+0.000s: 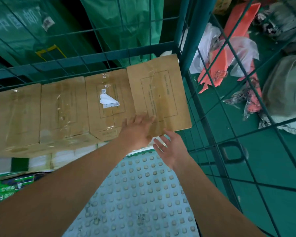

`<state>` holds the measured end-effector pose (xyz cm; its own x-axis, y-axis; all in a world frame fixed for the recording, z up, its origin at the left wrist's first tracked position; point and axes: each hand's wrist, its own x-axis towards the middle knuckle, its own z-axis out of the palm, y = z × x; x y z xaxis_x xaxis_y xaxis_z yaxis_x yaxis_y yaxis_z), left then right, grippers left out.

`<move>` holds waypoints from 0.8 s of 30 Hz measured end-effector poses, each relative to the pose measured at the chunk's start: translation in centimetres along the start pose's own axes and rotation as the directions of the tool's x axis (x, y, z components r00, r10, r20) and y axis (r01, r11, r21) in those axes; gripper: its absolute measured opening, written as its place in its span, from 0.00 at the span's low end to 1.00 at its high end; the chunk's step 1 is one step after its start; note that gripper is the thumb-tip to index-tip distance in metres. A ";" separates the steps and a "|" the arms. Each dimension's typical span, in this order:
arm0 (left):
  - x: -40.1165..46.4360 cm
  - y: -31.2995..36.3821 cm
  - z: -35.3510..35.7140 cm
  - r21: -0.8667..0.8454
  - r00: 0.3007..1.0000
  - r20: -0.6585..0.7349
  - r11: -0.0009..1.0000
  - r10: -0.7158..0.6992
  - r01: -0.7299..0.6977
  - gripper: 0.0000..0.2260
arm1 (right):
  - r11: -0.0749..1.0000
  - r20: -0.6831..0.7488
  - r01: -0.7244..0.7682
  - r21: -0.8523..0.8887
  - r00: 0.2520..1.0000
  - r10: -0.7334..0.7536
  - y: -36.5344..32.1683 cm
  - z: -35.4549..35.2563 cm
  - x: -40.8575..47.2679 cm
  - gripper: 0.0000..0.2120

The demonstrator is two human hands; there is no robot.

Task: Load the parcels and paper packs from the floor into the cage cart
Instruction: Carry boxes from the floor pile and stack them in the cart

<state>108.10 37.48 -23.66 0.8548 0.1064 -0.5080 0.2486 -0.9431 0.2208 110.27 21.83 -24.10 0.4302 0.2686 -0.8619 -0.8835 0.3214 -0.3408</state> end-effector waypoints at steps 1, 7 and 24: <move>0.2 0.1 0.7 0.020 1.000 -0.004 1.000 -0.005 0.005 0.37 | 1.000 -0.009 0.009 -0.022 1.000 -0.009 0.1 -0.3 0.2 0.08; 2.0 0.5 2.8 -0.206 0.987 -0.132 0.977 -0.089 0.060 0.42 | 0.981 -0.109 0.139 -0.133 0.982 -0.154 -1.0 -1.2 2.2 0.30; 0.1 0.9 7.9 -0.426 0.891 -0.434 0.902 -0.131 -0.075 0.31 | 0.902 -0.079 0.164 -0.398 0.974 -0.212 -1.0 -2.2 3.9 0.17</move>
<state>104.80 34.12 -30.09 0.9271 0.3551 -0.1204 0.3542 -0.7240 0.5920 112.40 20.50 -27.92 0.5915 0.1217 -0.7971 -0.8007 -0.0278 -0.5984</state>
